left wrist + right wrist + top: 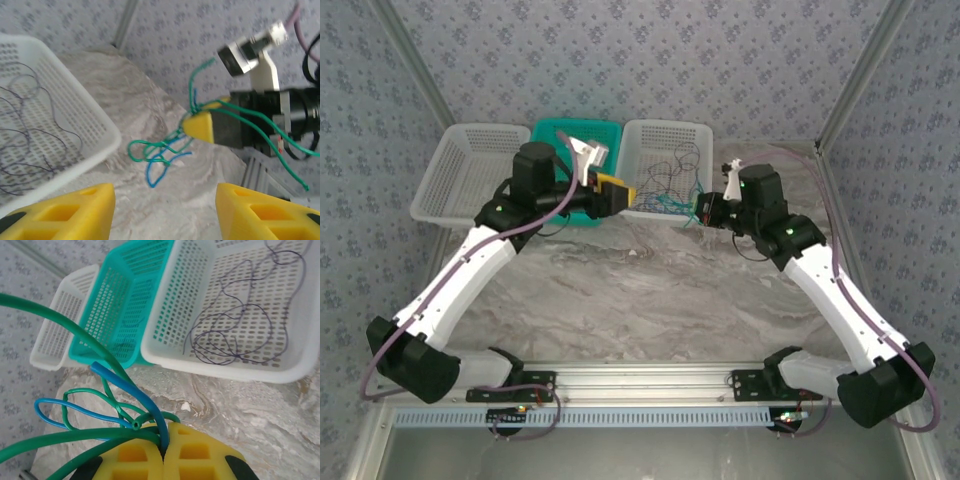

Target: Untangle the cables

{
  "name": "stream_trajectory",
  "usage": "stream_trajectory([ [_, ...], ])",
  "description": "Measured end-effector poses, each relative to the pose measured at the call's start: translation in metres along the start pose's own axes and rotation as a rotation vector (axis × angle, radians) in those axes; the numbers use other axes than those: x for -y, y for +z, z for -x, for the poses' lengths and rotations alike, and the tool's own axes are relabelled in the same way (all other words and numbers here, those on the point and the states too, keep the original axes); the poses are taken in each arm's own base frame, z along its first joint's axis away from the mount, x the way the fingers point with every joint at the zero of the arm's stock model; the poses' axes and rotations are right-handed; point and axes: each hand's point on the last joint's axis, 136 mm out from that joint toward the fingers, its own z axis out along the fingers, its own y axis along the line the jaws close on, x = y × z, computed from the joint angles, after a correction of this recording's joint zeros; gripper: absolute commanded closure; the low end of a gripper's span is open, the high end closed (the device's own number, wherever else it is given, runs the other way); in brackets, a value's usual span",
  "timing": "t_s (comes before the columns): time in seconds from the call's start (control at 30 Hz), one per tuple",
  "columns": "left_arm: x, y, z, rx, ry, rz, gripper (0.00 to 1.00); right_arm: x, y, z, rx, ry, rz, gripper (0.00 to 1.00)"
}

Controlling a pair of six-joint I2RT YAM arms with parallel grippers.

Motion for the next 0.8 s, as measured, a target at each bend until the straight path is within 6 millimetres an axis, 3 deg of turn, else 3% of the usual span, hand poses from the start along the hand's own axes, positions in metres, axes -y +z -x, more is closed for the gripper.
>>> stream_trajectory([
  [0.23, -0.005, 0.021, -0.038, -0.06, -0.092, -0.06, 0.45, -0.026, 0.004, -0.004, -0.021, -0.085, 0.053, 1.0],
  [0.37, -0.003, 0.031, -0.047, -0.071, -0.126, -0.088, 0.58, -0.027, 0.005, -0.005, -0.021, -0.087, 0.053, 1.0],
  [0.63, -0.002, 0.034, -0.041, -0.028, -0.155, -0.11, 1.0, -0.027, 0.005, -0.003, -0.015, -0.087, 0.056, 1.0],
  [0.8, -0.006, 0.035, -0.043, -0.025, -0.171, -0.094, 1.0, -0.025, 0.005, -0.002, -0.008, -0.087, 0.043, 1.0],
])
